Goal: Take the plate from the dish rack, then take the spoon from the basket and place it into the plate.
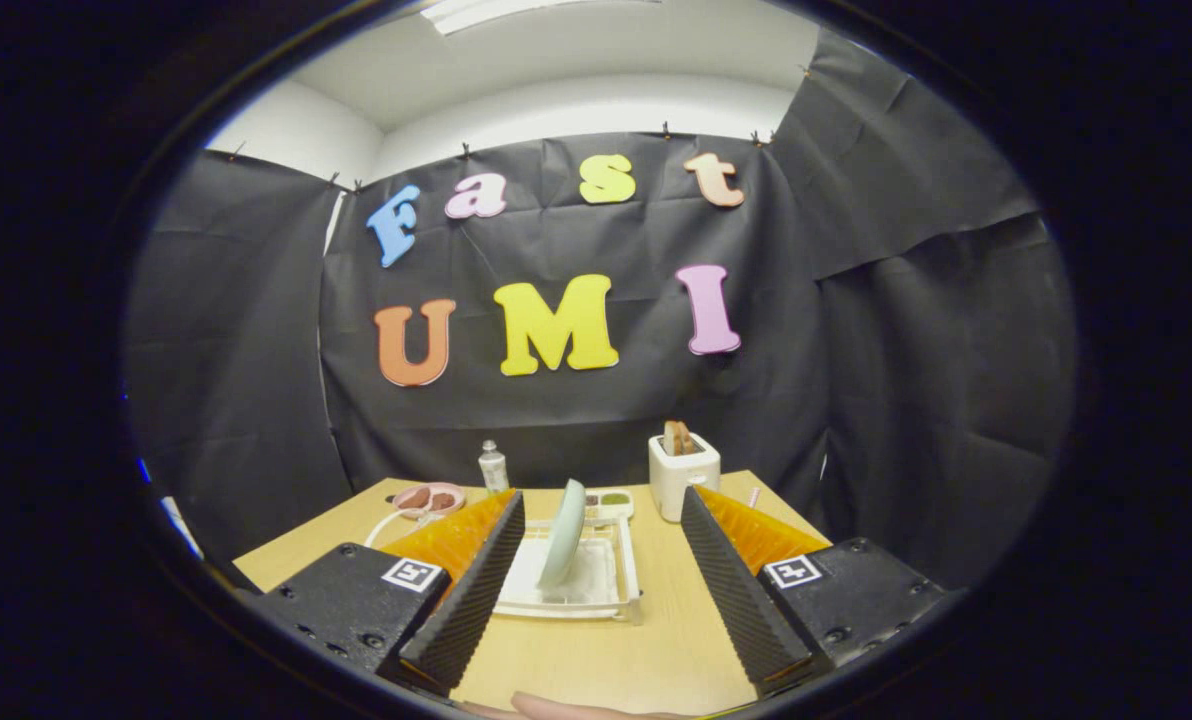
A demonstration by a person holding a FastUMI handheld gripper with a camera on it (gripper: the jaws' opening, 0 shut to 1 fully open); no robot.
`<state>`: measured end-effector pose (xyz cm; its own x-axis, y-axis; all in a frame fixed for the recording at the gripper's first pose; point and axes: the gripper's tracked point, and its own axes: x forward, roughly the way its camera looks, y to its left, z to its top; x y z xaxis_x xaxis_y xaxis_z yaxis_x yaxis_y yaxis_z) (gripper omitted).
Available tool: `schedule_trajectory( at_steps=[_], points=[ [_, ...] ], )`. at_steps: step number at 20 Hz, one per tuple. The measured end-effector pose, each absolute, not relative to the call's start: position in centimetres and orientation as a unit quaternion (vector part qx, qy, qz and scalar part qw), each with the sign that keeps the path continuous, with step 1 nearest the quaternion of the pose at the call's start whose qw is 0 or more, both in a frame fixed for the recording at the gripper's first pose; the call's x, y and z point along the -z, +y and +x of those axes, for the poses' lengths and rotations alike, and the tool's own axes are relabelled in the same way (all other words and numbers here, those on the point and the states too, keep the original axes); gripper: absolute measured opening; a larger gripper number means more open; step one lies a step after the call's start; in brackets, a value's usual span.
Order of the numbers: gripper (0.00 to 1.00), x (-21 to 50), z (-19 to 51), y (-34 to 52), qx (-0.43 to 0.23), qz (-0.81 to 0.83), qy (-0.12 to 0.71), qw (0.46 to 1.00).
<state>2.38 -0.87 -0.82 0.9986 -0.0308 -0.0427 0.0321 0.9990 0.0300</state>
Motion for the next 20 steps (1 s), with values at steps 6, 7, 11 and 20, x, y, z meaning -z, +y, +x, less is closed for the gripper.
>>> schedule_trajectory(
  at_steps=[6,7,11,20],
  points=[
    [1.0,0.1,8.7,-0.2,0.01,-0.029,0.073,0.997],
    [1.0,-0.1,10.0,-0.1,0.01,-0.031,0.083,0.996],
    [1.0,-1.0,15.1,1.1,0.002,-0.029,0.115,0.993],
    [0.97,2.6,24.4,3.9,0.007,-0.079,0.291,0.953]
  ],
)
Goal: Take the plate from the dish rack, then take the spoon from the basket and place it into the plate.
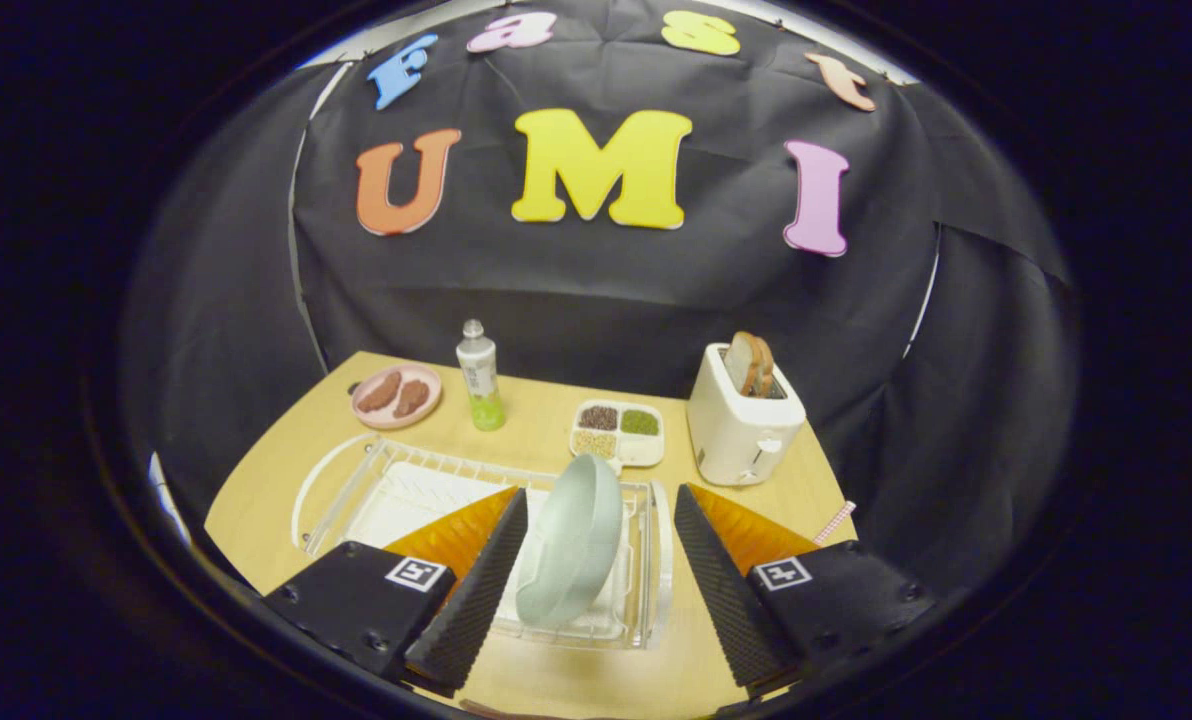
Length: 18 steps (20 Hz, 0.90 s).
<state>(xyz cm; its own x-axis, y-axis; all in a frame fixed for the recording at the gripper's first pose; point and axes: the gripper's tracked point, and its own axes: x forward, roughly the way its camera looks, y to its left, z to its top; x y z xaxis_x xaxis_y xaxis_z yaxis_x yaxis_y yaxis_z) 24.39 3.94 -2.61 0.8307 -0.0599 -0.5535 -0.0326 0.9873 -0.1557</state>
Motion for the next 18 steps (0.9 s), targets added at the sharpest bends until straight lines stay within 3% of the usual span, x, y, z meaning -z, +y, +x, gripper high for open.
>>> schedule_trajectory(
  at_steps=[5,8,12,18],
  points=[
    [0.79,4.0,26.2,3.9,0.034,-0.076,0.388,0.918],
    [0.51,5.9,26.5,3.4,0.067,-0.093,0.469,0.876],
    [0.3,6.7,27.0,3.1,0.094,-0.121,0.513,0.844],
    [0.29,7.9,27.0,2.4,0.146,-0.165,0.555,0.802]
  ],
)
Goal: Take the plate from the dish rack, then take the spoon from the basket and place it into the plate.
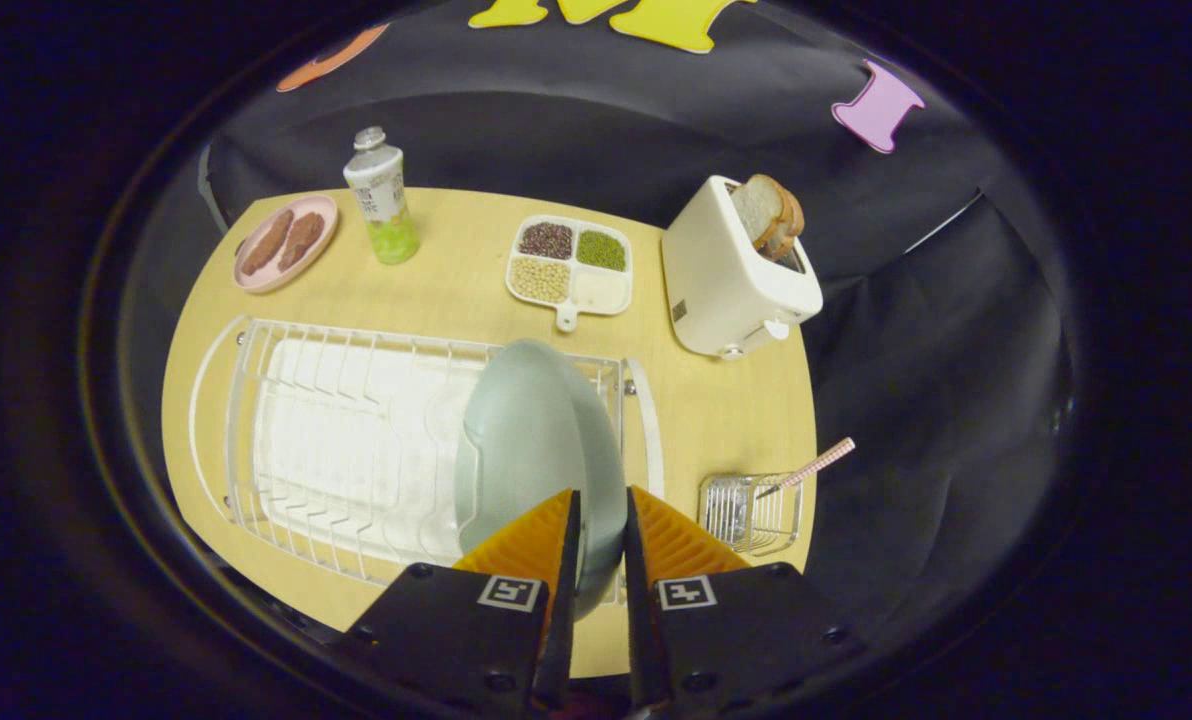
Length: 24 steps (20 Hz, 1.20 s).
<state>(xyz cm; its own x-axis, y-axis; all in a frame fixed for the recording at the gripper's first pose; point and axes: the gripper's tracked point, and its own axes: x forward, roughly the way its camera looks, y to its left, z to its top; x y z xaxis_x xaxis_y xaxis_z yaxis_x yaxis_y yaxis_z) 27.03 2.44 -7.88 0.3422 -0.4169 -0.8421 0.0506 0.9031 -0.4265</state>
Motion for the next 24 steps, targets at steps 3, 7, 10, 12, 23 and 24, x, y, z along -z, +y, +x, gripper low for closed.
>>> schedule_trajectory(
  at_steps=[3,7,10,12,23,24],
  points=[
    [0.26,7.3,26.7,3.8,0.165,-0.183,0.546,0.801],
    [0.22,6.5,26.4,5.1,0.191,-0.209,0.522,0.804],
    [0.2,5.3,26.4,5.2,0.222,-0.213,0.493,0.814],
    [0.2,4.1,26.4,4.6,0.242,-0.232,0.466,0.819],
    [0.2,2.7,16.4,5.5,0.071,-0.072,0.358,0.928],
    [0.2,3.5,14.7,5.4,0.052,-0.05,0.346,0.935]
  ],
)
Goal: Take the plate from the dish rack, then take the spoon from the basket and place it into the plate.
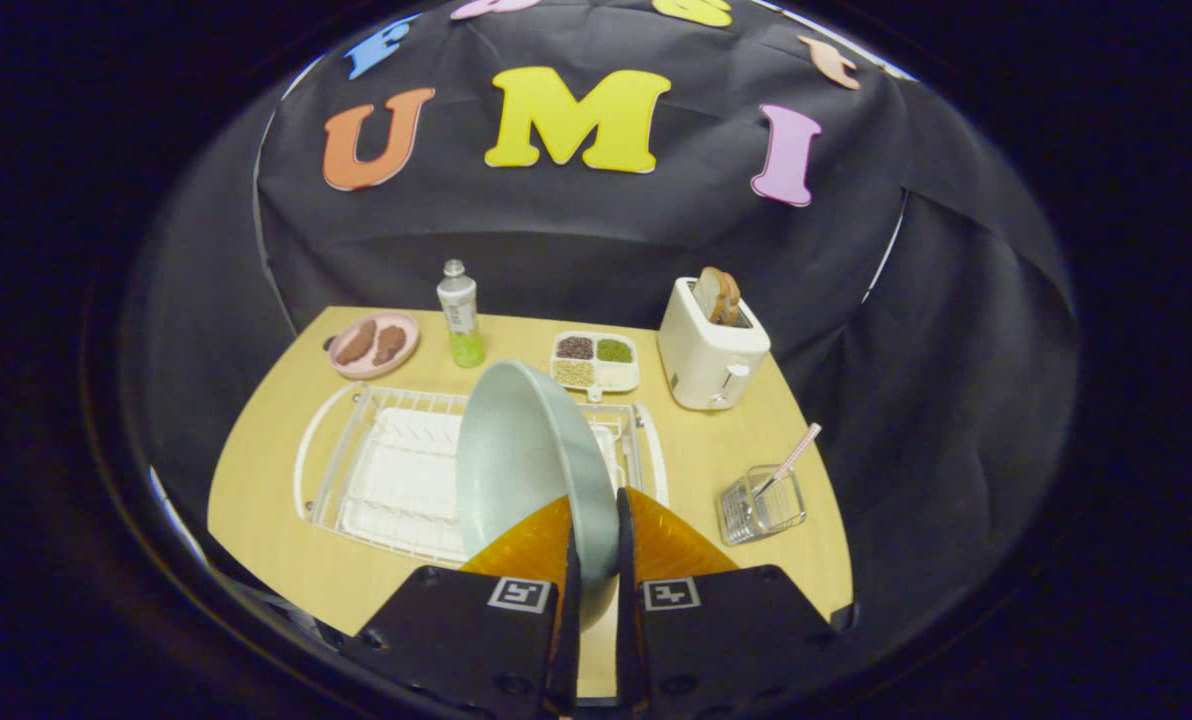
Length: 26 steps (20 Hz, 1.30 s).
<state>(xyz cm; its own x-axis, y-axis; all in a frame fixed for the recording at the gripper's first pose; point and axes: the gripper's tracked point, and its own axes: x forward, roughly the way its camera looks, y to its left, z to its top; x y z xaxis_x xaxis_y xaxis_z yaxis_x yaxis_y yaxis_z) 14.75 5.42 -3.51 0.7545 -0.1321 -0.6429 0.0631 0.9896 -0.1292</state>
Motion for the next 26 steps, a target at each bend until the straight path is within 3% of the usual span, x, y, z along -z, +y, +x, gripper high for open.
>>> schedule_trajectory(
  at_steps=[4,12,19,24,26],
  points=[
    [0.2,9.7,9.1,3.8,-0.002,-0.001,0.348,0.938],
    [0.2,21.2,5.4,1.8,-0.01,0.031,0.391,0.92],
    [0.21,24.7,4.2,0.9,-0.033,0.095,0.384,0.918],
    [0.34,27.1,4.3,-0.6,-0.025,0.072,0.384,0.92],
    [0.31,26.8,4.5,-1.1,-0.024,0.055,0.358,0.932]
  ],
)
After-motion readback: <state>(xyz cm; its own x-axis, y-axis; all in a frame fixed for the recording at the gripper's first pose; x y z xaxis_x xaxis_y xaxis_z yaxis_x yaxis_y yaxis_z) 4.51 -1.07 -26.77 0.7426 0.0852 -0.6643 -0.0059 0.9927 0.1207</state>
